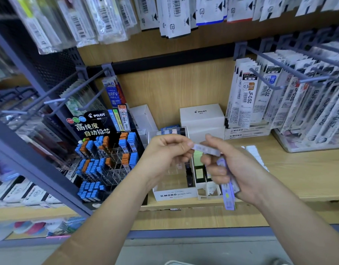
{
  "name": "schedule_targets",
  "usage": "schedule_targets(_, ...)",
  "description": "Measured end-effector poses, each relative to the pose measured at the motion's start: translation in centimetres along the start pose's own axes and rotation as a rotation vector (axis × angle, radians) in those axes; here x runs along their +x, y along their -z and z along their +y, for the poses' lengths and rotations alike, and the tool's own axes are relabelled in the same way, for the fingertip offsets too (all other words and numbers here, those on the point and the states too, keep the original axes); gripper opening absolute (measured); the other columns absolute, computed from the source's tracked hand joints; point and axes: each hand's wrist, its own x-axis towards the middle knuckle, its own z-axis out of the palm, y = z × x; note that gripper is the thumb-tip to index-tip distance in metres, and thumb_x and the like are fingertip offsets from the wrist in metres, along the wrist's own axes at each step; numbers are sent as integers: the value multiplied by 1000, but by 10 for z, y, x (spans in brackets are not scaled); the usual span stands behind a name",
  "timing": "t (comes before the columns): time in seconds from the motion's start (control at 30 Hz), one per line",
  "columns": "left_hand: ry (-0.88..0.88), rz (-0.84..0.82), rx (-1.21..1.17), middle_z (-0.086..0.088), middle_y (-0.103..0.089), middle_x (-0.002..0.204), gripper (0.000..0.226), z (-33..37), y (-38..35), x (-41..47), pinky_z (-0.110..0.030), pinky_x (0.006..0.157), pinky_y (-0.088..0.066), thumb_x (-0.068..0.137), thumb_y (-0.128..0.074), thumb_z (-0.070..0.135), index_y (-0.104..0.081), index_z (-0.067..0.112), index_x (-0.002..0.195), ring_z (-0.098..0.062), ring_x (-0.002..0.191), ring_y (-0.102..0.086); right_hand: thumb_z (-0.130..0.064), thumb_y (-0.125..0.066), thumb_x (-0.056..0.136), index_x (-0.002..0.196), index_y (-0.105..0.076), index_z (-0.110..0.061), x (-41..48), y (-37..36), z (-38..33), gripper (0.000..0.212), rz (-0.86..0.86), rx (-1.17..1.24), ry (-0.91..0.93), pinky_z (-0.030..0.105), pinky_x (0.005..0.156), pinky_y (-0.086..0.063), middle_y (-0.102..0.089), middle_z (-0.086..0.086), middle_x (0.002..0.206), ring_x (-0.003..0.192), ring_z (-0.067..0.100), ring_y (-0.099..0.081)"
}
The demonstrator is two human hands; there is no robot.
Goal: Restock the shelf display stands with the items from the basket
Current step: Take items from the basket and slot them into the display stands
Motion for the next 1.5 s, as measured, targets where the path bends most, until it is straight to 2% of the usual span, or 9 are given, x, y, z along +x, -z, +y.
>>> schedule_targets(0.17, 28, 37, 12, -12, -68, 71, 6, 0, 5, -5, -20, 59, -53, 82, -66, 4, -69, 1, 87, -16, 62, -61, -20, -66, 89, 84, -62, -7, 3, 4, 2, 15, 168, -217, 145, 15, 35, -24, -67, 7, 65, 37, 7, -33)
schedule_targets(0.3, 11, 40, 65, -14, -70, 74, 11, -5, 9, -6, -21, 61, -55, 84, -65, 6, -69, 1, 93, -16, 64, -65, -29, -67, 88, 77, -61, -9, 4, 1, 6, 24, 213, -270, 130, 17, 37, -22, -51, 4, 52, 38, 10, -28)
schedule_targets(0.47, -82, 262, 71, -11, -71, 75, 11, 2, 33, -2, -26, 69, -57, 86, -62, 0, -70, 3, 94, -18, 68, -65, -21, -59, 88, 91, -54, -11, 8, 11, 1, 11, 242, 268, -114, 18, 37, -32, -39, 2, 63, 49, 11, -33)
schedule_targets(0.67, -155, 498, 233, 0, -70, 76, 14, 1, 63, 4, -20, 70, -54, 93, -58, 8, -70, 14, 98, -7, 69, -65, 11, -36, 83, 98, -48, -10, 5, 24, -11, 28, 194, 557, -21, 32, 89, -52, -52, 18, 114, 65, 24, -67)
schedule_targets(0.83, -253, 653, 596, 0, -70, 78, 10, 6, 77, 12, -31, 72, -58, 84, -71, 17, -72, 15, 94, -13, 70, -68, 16, -43, 90, 122, -57, -1, 1, 20, -9, 38, 232, 514, -56, 32, 70, -61, -61, 32, 117, 86, 36, -73)
schedule_targets(1.03, -326, 598, 773, 5, -71, 94, 19, 1, 70, 23, -14, 83, -51, 86, -69, 16, -73, 16, 104, -4, 83, -66, -12, -56, 96, 118, -52, -12, 1, 4, -6, 23, 215, 465, -174, 9, 32, -35, -73, 25, 93, 34, 5, -43)
schedule_targets(1.13, -379, 582, 868, 7, -69, 95, 19, -1, 70, 27, -3, 81, -44, 86, -69, 16, -73, 16, 105, -3, 85, -63, -19, -57, 94, 103, -51, -12, 2, 2, -4, 13, 214, 421, -175, 8, 30, -26, -74, 19, 82, 32, 2, -34)
schedule_targets(1.3, -399, 551, 856, 6, -69, 94, 19, 0, 72, 32, -27, 92, -50, 85, -69, 14, -74, 15, 103, -8, 90, -64, -4, -48, 88, 98, -52, -11, 6, 4, -2, 13, 172, 385, -173, 12, 32, -28, -71, 16, 77, 38, 5, -33)
schedule_targets(1.5, -373, 500, 839, 6, -70, 90, 17, 4, 72, 33, -31, 90, -53, 86, -68, 13, -75, 17, 101, -9, 86, -67, 9, -36, 88, 112, -55, -5, 9, 3, 2, 33, 127, 406, -150, 16, 39, -39, -72, 24, 91, 49, 12, -46)
